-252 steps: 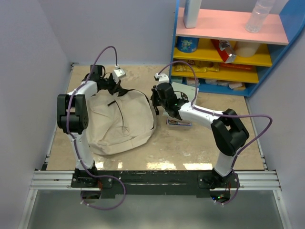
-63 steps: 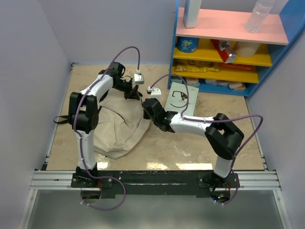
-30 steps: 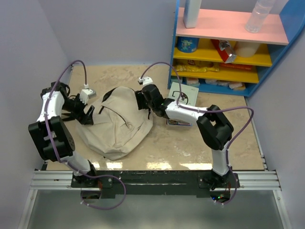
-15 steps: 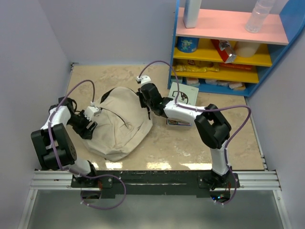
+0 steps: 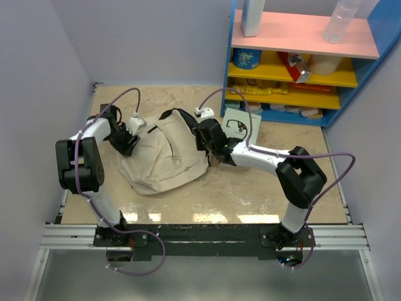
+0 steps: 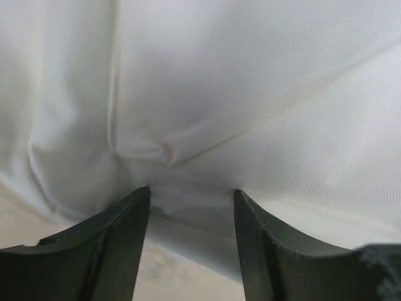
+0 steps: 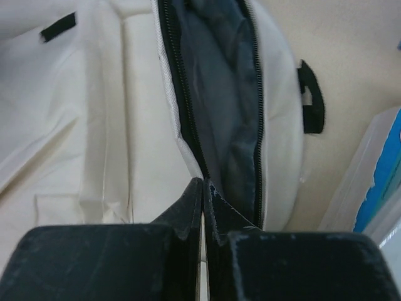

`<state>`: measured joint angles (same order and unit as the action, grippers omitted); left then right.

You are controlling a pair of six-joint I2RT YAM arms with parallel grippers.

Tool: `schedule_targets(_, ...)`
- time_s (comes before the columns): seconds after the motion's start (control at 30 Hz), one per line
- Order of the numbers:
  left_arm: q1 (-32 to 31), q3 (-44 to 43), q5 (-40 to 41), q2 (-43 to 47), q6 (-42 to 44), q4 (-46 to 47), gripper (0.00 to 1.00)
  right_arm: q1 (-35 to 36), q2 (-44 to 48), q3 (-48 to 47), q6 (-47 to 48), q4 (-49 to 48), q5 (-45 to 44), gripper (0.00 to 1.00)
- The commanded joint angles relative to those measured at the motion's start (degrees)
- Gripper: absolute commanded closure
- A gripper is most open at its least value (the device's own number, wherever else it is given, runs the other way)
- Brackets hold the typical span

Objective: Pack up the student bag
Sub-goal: Adjust the student bag at the center of the board.

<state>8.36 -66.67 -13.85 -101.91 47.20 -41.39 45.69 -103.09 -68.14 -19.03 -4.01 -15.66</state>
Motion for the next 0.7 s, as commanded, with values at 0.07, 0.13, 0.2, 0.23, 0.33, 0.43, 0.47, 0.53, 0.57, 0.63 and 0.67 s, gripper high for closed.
schedule_targets(0.07, -1.06, -19.69, -2.14, -12.50, -12.04, 7.38, 0.43, 4.13, 4.91, 8.81, -7.68, -0.83, 0.02, 1.00)
schedule_targets(0.13, -1.33, -25.68, -2.41, -14.10, -13.35, 6.24, 0.42, 6.86, 5.26, 10.12, -8.65, -0.65, -0.25, 1.00)
schedule_targets(0.2, -1.94, -29.37, -2.94, -14.81, -13.97, 5.44, 0.40, 8.44, 5.79, 10.66, -10.23, -0.82, 0.36, 1.00)
schedule_targets(0.23, -2.12, -30.09, -3.46, -14.64, -14.41, 4.31, 0.39, 8.80, 6.05, 11.35, -10.85, -1.26, 1.24, 1.00)
schedule_targets(0.33, -2.65, -30.80, -6.80, -10.96, -15.03, 1.41, 0.31, 9.50, 6.85, 10.67, -12.17, -2.93, 3.27, 1.00)
schedule_targets(0.43, -3.09, -28.61, -11.28, -2.02, -15.12, -0.97, 0.21, 9.59, 7.20, 7.85, -12.96, -3.72, 5.11, 1.00)
schedule_targets(0.47, -3.09, -26.95, -13.90, -0.06, -15.03, -1.59, 0.15, 9.59, 7.29, 7.06, -13.57, -4.33, 5.90, 1.00)
schedule_targets(0.53, -3.26, -24.83, -18.21, 5.37, -14.86, -3.43, 0.04, 9.59, 7.55, 4.86, -14.45, -6.69, 8.53, 1.00)
schedule_targets(0.57, -3.78, -21.95, -18.84, 6.97, -15.47, -3.18, 0.02, 9.59, 7.55, 4.16, -14.81, -7.58, 9.41, 1.00)
schedule_targets(0.63, -4.40, -19.21, -21.55, 10.57, -16.09, -3.35, 0.00, 9.68, 6.85, 1.97, -15.34, -9.77, 11.87, 1.00)
schedule_targets(0.67, -4.67, -17.02, -22.53, 11.29, -16.17, -3.61, 0.00, 9.77, 6.41, 1.26, -15.43, -10.22, 12.40, 1.00)
